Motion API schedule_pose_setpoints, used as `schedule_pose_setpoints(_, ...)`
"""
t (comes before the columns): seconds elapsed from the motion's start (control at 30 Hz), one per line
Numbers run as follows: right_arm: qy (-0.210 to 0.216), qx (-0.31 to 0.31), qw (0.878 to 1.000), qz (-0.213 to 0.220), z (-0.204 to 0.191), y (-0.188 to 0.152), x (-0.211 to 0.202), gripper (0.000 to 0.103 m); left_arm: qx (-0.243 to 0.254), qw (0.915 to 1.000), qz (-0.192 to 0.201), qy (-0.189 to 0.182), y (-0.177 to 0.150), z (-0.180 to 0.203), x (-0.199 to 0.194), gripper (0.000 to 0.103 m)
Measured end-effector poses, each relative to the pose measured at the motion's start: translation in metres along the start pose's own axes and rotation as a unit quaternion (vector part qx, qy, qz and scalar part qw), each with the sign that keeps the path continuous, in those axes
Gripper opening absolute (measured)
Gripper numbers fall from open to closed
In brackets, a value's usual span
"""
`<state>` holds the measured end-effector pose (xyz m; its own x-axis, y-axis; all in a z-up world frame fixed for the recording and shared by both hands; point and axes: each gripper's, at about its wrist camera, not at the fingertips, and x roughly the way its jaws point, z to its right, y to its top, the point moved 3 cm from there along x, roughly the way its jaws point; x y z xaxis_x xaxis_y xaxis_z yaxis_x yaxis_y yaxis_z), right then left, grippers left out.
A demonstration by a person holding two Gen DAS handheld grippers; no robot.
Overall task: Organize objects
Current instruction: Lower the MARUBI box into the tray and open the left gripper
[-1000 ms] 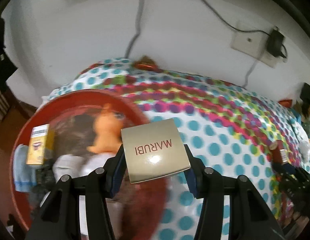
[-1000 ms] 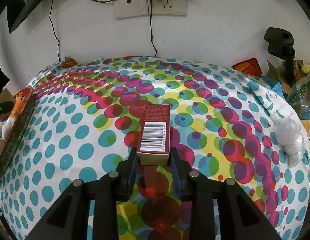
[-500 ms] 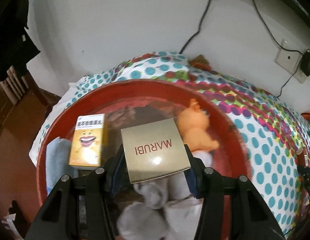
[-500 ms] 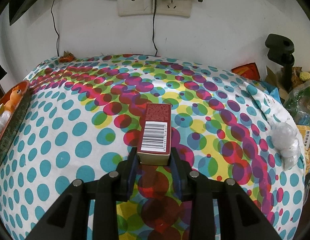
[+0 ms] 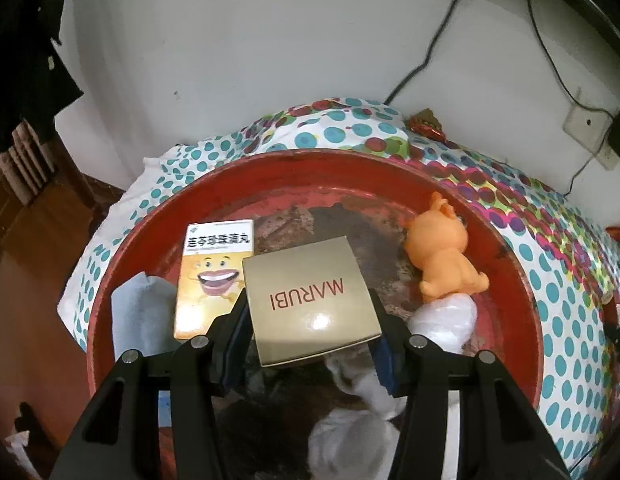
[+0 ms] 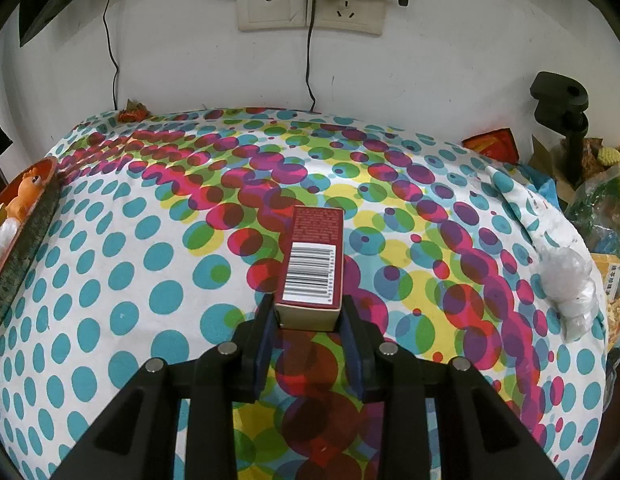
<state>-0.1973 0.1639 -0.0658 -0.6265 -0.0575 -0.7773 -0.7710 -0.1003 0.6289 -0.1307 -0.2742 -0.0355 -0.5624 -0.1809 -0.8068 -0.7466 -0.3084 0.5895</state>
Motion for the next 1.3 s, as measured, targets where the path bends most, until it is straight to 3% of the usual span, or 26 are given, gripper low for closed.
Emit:
schedule_pose_setpoints(0.27,-0.005,0.0,1.0,0.0,0.0,0.0,0.0,0.032,-0.012,0.9999,-0.002,0.002,-0.005,-0.02,0.009,0.05)
schedule_pose_setpoints(0.37,-0.006,-0.001,1.0,0.0,-0.002,0.001,0.0,0.032,-0.011,0.9999,-0.002,0.006,-0.007,-0.022,0.008,0.06)
schedule_pose_setpoints(0.43,-0.007,-0.001,1.0,0.0,-0.005,0.001,0.0,0.032,-0.012,0.9999,0.0,0.009,-0.01,-0.023,0.006,0.073)
schedule_pose_setpoints(0.53,-0.01,-0.003,1.0,0.0,-0.002,-0.001,0.0,0.032,-0.023,0.9997,0.004,0.008,-0.014,-0.025,0.001,0.081)
schedule_pose_setpoints(0.67,-0.01,-0.003,1.0,0.0,-0.005,-0.001,0.0,0.032,-0.039,0.9992,0.005,0.005,-0.022,-0.029,-0.012,0.084)
schedule_pose_setpoints(0.9,-0.012,0.0,1.0,0.0,-0.01,0.002,0.001,0.031,-0.009,0.9987,0.033,0.038,-0.041,-0.021,-0.047,0.098)
schedule_pose_setpoints(1.07,-0.019,0.011,1.0,0.004,-0.008,0.002,-0.002,0.031,0.019,0.9968,0.053,0.057,-0.053,-0.01,-0.065,0.101)
schedule_pose_setpoints(1.3,0.0,-0.006,1.0,0.019,-0.03,0.011,-0.022,0.03,0.031,0.9976,0.044,0.043,-0.07,0.0,-0.069,0.103)
